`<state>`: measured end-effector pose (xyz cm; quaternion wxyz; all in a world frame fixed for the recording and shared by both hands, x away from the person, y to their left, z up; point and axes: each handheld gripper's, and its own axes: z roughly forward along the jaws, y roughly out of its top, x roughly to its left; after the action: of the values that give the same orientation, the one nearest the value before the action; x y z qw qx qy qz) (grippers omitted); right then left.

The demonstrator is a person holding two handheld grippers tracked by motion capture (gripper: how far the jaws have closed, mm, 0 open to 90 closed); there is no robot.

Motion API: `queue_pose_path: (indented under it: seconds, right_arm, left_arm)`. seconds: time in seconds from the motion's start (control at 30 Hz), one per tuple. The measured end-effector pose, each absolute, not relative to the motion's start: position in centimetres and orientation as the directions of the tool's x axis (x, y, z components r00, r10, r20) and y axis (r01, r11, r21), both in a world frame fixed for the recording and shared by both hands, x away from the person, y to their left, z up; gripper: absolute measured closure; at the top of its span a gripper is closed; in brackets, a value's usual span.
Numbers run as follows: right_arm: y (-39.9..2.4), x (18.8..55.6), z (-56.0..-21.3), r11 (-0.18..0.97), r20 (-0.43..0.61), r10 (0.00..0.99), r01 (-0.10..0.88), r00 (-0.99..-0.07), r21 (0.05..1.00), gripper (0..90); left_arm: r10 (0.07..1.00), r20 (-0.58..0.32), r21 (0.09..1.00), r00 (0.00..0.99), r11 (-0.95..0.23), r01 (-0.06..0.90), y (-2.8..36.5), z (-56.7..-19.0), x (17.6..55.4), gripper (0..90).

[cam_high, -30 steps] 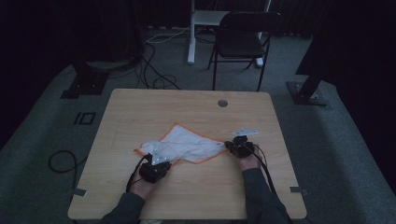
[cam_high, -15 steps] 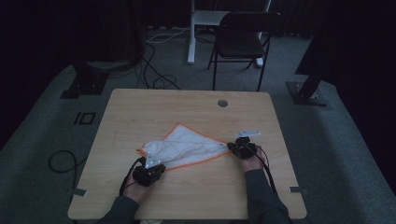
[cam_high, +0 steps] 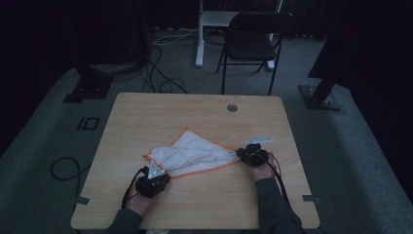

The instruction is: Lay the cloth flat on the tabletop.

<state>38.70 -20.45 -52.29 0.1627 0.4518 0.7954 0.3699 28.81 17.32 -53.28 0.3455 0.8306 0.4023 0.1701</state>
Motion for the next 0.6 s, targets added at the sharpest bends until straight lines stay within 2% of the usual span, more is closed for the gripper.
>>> queue_pose_path:
  seconds: [0.23, 0.6]
  right_arm:
    - [-18.8, 37.5, -51.8, 0.347, 0.062, 0.812, 0.564, -0.581, 0.75, 78.8]
    - [-15.3, 36.1, -53.1, 0.411, 0.068, 0.753, 0.548, -0.655, 0.728, 80.8]
  left_arm:
    - [0.781, 0.015, 0.729, 0.625, -0.436, 0.527, 17.0, -52.7, 29.0, 81.4]
    - [0.797, 0.021, 0.771, 0.604, -0.398, 0.497, 17.8, -51.3, 29.0, 81.4]
